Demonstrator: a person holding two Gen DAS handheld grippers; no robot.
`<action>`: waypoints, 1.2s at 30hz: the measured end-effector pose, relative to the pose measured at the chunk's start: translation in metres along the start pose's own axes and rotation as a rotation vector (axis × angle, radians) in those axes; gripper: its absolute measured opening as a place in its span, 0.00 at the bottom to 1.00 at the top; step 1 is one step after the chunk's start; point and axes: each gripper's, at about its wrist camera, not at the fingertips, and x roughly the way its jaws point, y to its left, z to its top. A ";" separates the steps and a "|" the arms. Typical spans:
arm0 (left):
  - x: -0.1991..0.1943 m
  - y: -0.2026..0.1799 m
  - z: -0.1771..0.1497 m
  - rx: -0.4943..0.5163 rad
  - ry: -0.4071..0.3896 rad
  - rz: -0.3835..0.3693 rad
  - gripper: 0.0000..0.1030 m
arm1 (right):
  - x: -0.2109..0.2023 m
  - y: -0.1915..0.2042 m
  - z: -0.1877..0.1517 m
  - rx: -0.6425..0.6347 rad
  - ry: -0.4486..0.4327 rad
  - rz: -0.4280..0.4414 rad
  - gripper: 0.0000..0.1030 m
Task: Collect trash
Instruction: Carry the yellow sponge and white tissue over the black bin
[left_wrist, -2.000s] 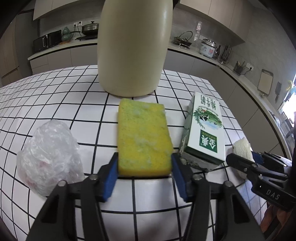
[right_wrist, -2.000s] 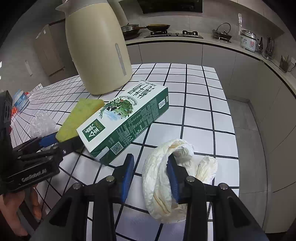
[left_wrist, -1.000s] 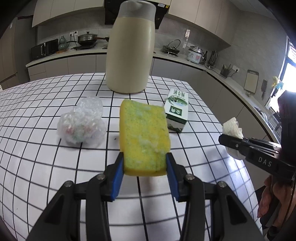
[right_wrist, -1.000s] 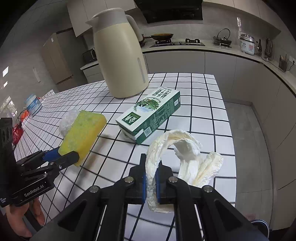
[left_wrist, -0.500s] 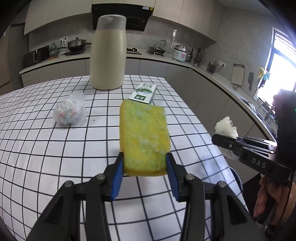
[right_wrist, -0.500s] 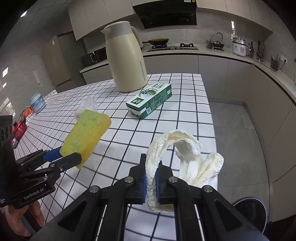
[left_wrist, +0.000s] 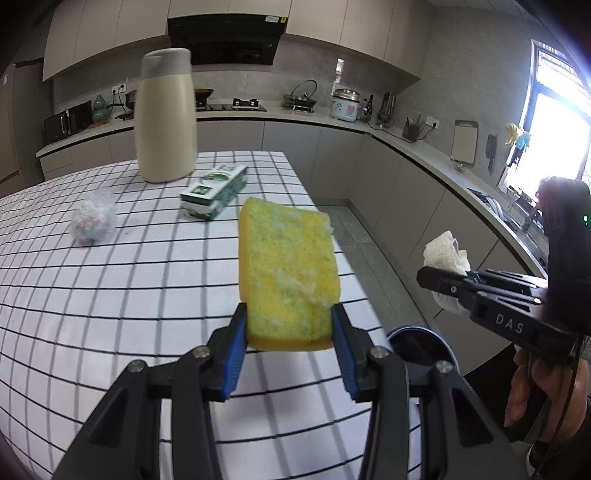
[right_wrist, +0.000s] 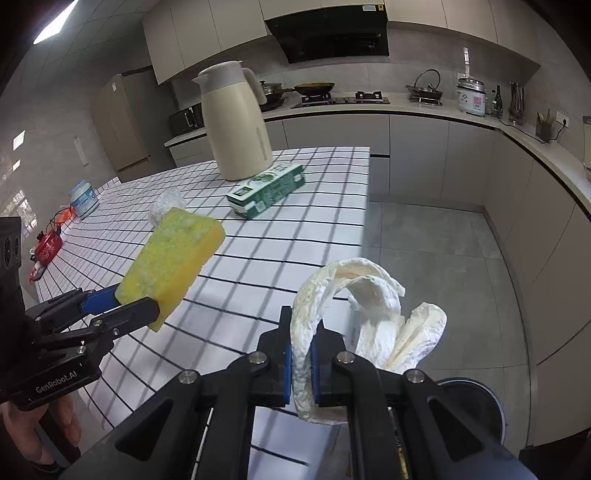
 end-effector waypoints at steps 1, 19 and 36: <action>0.002 -0.013 -0.002 -0.001 0.000 -0.001 0.44 | -0.006 -0.012 -0.003 0.002 0.000 0.001 0.08; 0.046 -0.161 -0.031 0.068 0.074 -0.118 0.44 | -0.081 -0.171 -0.080 0.055 0.048 -0.075 0.08; 0.126 -0.202 -0.119 0.035 0.309 -0.125 0.44 | -0.024 -0.221 -0.190 0.040 0.288 -0.043 0.08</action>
